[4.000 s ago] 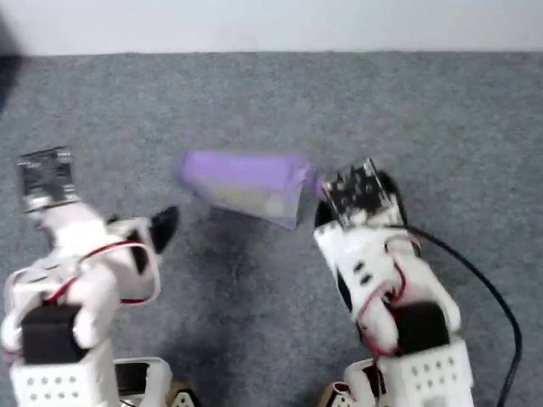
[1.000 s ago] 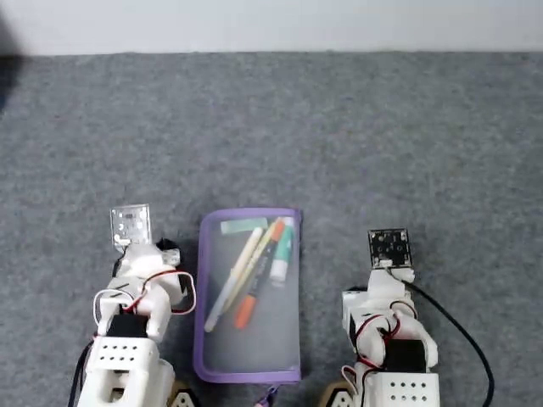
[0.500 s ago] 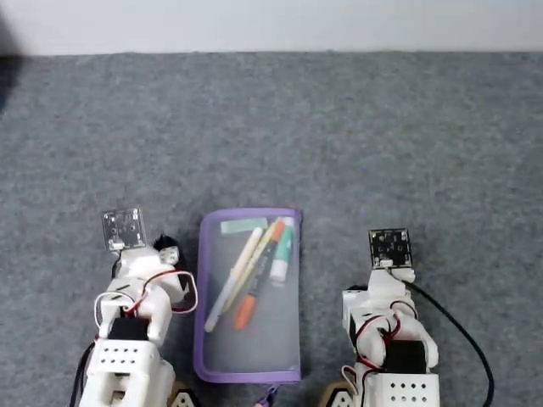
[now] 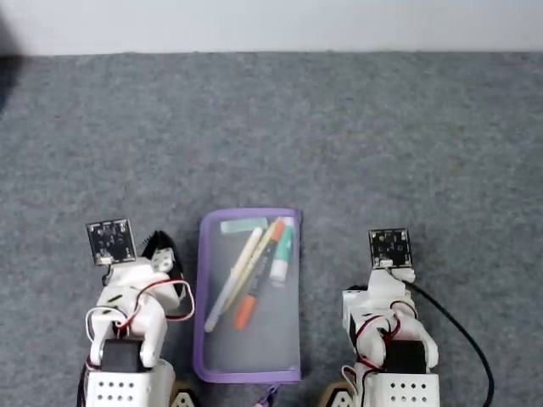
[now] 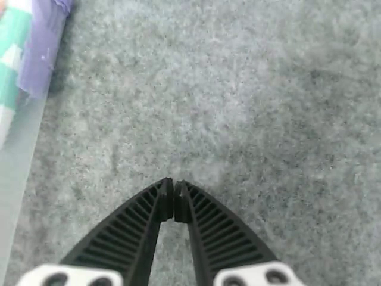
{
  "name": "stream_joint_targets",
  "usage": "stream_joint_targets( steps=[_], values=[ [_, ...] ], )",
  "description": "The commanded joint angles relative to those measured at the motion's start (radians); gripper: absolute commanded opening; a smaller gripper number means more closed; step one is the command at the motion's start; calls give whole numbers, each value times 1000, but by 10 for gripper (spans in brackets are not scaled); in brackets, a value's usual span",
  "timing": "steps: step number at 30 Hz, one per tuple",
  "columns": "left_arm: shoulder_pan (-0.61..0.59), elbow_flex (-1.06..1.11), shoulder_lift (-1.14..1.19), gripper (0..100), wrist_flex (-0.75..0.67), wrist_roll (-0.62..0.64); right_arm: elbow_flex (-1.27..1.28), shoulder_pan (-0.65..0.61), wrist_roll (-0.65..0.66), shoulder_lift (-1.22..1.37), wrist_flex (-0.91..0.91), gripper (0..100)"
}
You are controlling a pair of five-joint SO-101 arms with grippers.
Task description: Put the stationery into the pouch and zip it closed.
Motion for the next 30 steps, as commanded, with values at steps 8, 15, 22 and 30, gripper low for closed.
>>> stream_joint_targets(
  steps=[8,15,22,30],
  values=[
    [3,-10,-137,13,362,9,15,4,-5,-15,2,9],
    [-3,-10,-137,13,457,9,15,4,-5,-15,2,9],
    [-3,-10,-137,13,463,8,15,4,-5,-15,2,9],
    [-3,-10,-137,13,463,8,15,4,-5,-15,2,9]
  ],
)
